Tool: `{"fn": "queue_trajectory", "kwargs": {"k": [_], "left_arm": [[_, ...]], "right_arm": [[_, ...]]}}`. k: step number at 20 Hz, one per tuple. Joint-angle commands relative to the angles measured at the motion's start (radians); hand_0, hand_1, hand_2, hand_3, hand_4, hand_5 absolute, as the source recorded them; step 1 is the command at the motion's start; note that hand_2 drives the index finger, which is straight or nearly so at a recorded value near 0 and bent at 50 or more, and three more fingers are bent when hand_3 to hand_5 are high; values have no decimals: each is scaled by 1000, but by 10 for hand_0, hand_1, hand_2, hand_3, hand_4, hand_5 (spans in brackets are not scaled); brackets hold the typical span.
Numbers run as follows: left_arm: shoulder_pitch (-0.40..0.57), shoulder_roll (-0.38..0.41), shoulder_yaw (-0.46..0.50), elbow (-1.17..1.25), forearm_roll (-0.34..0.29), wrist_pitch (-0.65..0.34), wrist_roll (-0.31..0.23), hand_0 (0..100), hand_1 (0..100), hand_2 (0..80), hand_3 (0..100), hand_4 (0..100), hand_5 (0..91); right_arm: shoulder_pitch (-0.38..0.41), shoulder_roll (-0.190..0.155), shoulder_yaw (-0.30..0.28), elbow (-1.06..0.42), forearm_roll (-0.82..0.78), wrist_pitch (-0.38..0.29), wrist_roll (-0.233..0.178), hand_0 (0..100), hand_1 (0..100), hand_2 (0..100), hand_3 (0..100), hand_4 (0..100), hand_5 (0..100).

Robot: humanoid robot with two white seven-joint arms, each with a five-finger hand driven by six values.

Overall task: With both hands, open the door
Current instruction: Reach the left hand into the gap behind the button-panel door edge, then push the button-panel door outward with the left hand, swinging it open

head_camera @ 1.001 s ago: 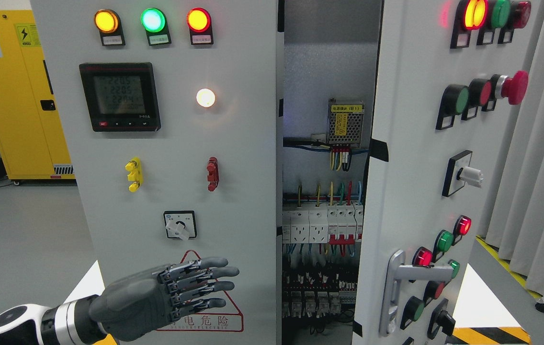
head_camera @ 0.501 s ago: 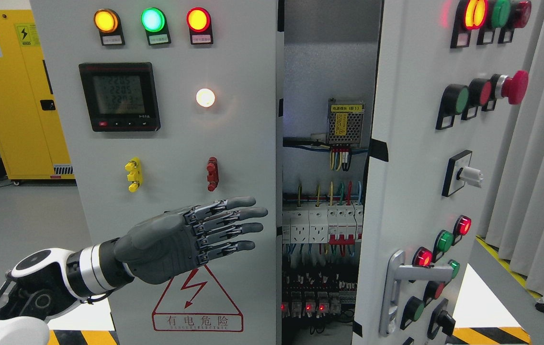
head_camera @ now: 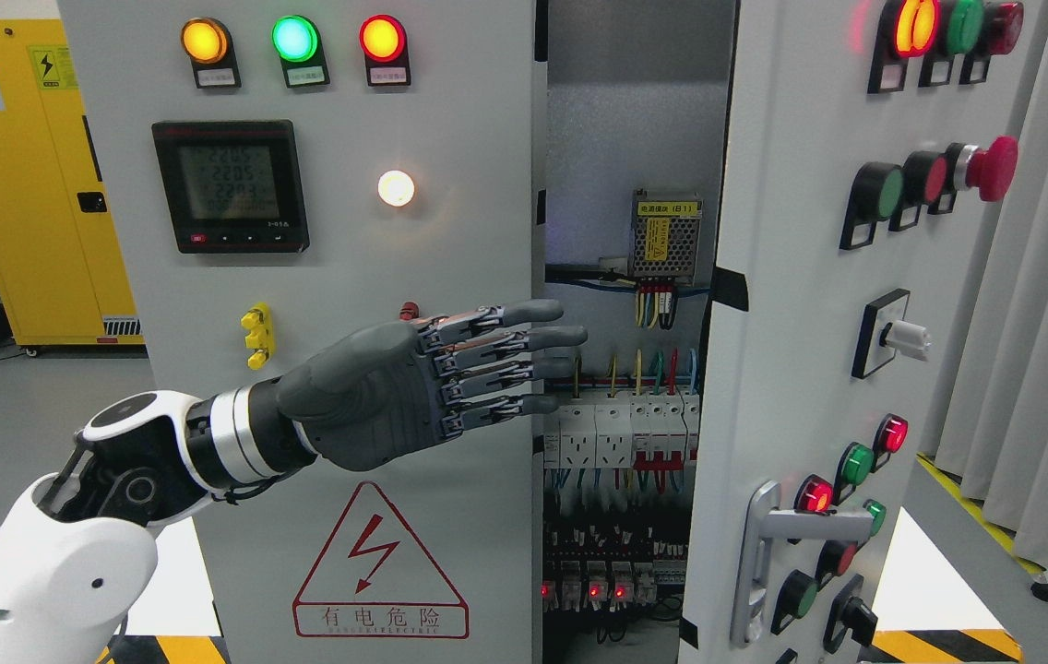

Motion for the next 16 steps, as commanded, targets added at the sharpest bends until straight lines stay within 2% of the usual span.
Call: {"fn": "queue_trajectory", "kwargs": {"k": [1, 4, 10, 16], "left_arm": [[-60, -160, -59, 76, -28, 35, -1, 120, 556, 0, 0, 0, 0], [-75, -200, -59, 93, -57, 37, -1, 120, 556, 0, 0, 0, 0], [-154, -278, -62, 188, -62, 37, 0, 120, 556, 0, 0, 0, 0], [-155, -339, -85, 180, -96, 37, 0, 120, 556, 0, 0, 0, 0]], "right_arm": [[-25, -12, -1, -2, 0, 0, 0, 0, 500, 40, 0, 0, 0], [-25, -12, -1, 0, 0, 0, 0, 0, 500, 40, 0, 0, 0], [-25, -12, -2, -2, 0, 0, 0, 0, 500, 40, 0, 0, 0], [-23, -12, -4, 0, -2, 0, 0, 0, 500, 40, 0, 0, 0]]}}
